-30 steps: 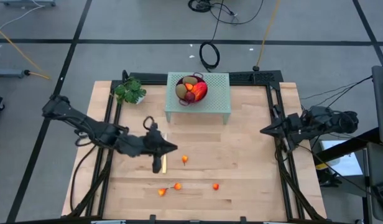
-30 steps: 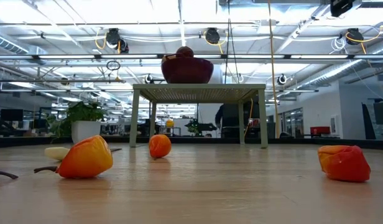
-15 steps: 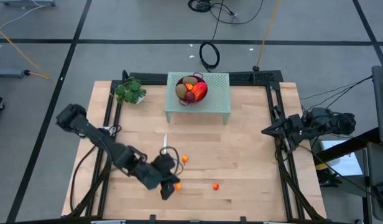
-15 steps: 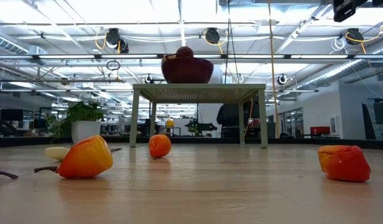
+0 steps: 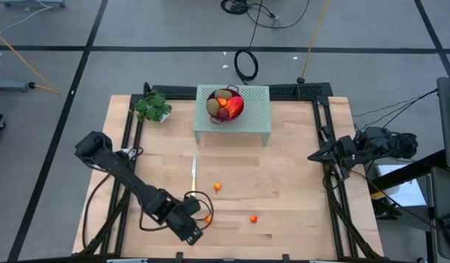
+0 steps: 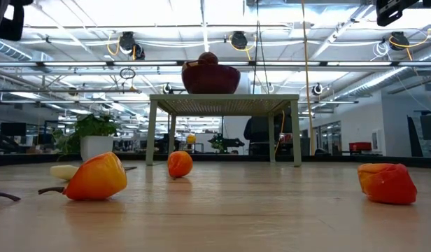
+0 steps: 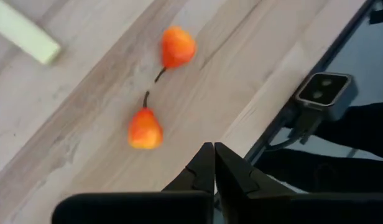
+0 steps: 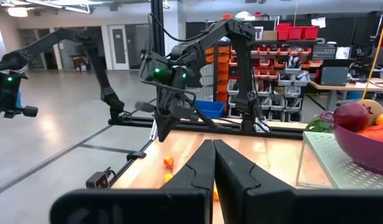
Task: Pick & Place Fruit
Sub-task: Put the pear into the strainer bowl on the shelf
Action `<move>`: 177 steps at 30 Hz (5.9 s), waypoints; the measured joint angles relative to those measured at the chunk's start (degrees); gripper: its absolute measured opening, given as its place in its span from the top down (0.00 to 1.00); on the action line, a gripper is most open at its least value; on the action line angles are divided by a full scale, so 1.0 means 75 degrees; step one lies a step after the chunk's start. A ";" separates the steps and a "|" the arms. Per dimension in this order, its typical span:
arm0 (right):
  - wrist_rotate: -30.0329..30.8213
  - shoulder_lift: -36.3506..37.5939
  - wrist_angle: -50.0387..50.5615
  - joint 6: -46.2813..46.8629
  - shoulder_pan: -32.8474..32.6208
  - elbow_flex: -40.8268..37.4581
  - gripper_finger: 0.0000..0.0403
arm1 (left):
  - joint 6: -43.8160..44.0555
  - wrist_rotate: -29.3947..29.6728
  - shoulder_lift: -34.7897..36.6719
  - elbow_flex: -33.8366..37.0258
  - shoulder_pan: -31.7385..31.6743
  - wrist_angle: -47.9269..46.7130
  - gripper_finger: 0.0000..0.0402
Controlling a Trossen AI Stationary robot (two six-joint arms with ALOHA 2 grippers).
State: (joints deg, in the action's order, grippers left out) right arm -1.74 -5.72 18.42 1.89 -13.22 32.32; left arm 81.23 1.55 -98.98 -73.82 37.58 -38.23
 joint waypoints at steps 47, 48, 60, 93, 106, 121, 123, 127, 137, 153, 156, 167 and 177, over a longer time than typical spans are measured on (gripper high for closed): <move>0.0020 0.0000 0.0040 -0.0542 0.0001 0.0006 1.00 | 0.0448 0.0012 -0.1730 -0.2100 -0.0127 -0.2468 0.38; 0.0018 0.0000 0.0040 -0.0542 -0.0002 0.0006 1.00 | 0.0435 -0.0010 -0.1730 -0.2056 -0.0128 -0.2467 0.34; 0.0020 0.0000 0.0042 -0.0542 0.0000 0.0006 1.00 | 0.0315 -0.0255 -0.1730 -0.1709 -0.0122 -0.2478 0.24; 0.0020 -0.0003 0.0049 -0.0539 0.0001 0.0012 1.00 | -0.0658 -0.1320 -0.2610 -0.1221 -0.0073 -0.1953 0.30; 0.0020 -0.0003 0.0069 -0.0539 -0.0002 0.0012 1.00 | -0.0342 -0.1202 -0.2605 -0.1227 -0.0186 -0.1955 0.30; 0.0020 -0.0003 0.0098 -0.0539 -0.0002 0.0012 1.00 | -0.0163 -0.1024 -0.2602 -0.1224 -0.0281 -0.2011 0.30; 0.0020 -0.0003 0.0101 -0.0539 0.0001 0.0012 1.00 | -0.0207 -0.1011 -0.2600 -0.1224 -0.0299 -0.2029 0.30; 0.0020 -0.0003 0.0101 -0.0539 -0.0001 0.0012 1.00 | -0.0201 -0.0943 -0.2596 -0.1224 -0.0302 -0.2075 0.30; 0.0020 -0.0003 0.0098 -0.0539 -0.0002 0.0012 1.00 | -0.0394 -0.0931 -0.2596 -0.1221 -0.0344 -0.2073 0.33; 0.0020 -0.0003 0.0098 -0.0344 -0.0001 0.0009 1.00 | -0.0690 -0.1139 -0.2597 -0.1303 -0.0353 -0.2071 0.75; 0.0020 -0.0003 0.0098 -0.0344 0.0001 0.0009 1.00 | -0.0705 -0.1200 -0.2602 -0.1415 -0.0356 -0.2051 0.73; 0.0020 -0.0003 0.0097 -0.0356 0.0000 0.0009 1.00 | -0.0979 -0.0685 -0.2564 -0.2706 -0.0420 -0.2068 0.75; 0.0020 -0.0003 0.0098 -0.0365 0.0001 0.0009 1.00 | -0.2170 0.1775 -0.2555 -0.4301 -0.0657 -0.2003 0.73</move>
State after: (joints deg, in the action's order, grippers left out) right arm -1.58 -5.74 19.16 -0.85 -13.22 32.38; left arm 64.95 14.87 -118.15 -106.08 32.66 -53.25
